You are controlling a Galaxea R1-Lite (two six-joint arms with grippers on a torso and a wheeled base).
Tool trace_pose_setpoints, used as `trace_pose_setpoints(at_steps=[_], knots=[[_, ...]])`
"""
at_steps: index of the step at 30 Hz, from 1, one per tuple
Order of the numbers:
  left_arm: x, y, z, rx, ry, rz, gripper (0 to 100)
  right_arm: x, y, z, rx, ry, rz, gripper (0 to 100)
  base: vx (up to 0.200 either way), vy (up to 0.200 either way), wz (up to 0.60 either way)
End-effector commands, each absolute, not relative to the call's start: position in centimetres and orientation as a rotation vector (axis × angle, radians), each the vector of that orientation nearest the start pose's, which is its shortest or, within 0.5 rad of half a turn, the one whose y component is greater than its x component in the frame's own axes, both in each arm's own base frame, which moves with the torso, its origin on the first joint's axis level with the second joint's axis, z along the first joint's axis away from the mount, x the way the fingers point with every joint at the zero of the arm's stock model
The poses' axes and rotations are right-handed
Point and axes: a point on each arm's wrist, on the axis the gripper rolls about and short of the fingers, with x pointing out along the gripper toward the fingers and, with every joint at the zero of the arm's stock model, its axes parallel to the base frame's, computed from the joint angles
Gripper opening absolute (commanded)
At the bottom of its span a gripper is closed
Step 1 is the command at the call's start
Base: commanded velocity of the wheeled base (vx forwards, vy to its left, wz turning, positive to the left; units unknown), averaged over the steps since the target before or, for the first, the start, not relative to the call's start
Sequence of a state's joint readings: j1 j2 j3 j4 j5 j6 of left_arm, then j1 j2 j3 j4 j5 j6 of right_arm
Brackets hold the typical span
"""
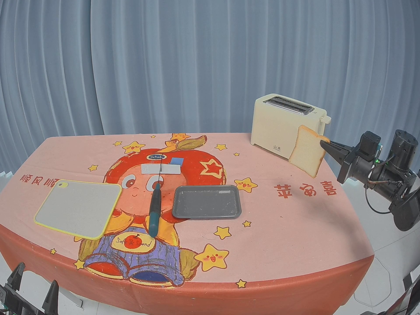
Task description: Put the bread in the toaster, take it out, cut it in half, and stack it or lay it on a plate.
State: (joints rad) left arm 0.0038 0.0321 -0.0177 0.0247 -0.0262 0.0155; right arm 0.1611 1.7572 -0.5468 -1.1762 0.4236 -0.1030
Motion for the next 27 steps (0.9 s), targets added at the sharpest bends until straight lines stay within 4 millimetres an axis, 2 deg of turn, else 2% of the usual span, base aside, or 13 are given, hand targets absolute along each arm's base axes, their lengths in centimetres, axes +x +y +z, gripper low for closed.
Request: trace_pose_setpoints(at_steps=[1, 8, 27], knots=[[-2.1, -0.07, 7.63, 0.015, 0.049, -0.022, 100, 27.88, 5.61, 15.25, -0.095, 0.014, 0.597, 0, -0.2, 0.0, 0.0], [-2.09, -0.07, 7.58, 0.013, 0.05, -0.022, 100, 27.76, 5.55, 14.98, -0.097, 0.024, 0.596, 0, -0.2, 0.0, 0.0], [-2.1, -0.05, 7.63, -0.001, 0.049, -0.014, 100, 27.42, 5.87, 14.87, -0.095, 0.03, 0.605, 0, 0.0, 0.011, 0.0]])
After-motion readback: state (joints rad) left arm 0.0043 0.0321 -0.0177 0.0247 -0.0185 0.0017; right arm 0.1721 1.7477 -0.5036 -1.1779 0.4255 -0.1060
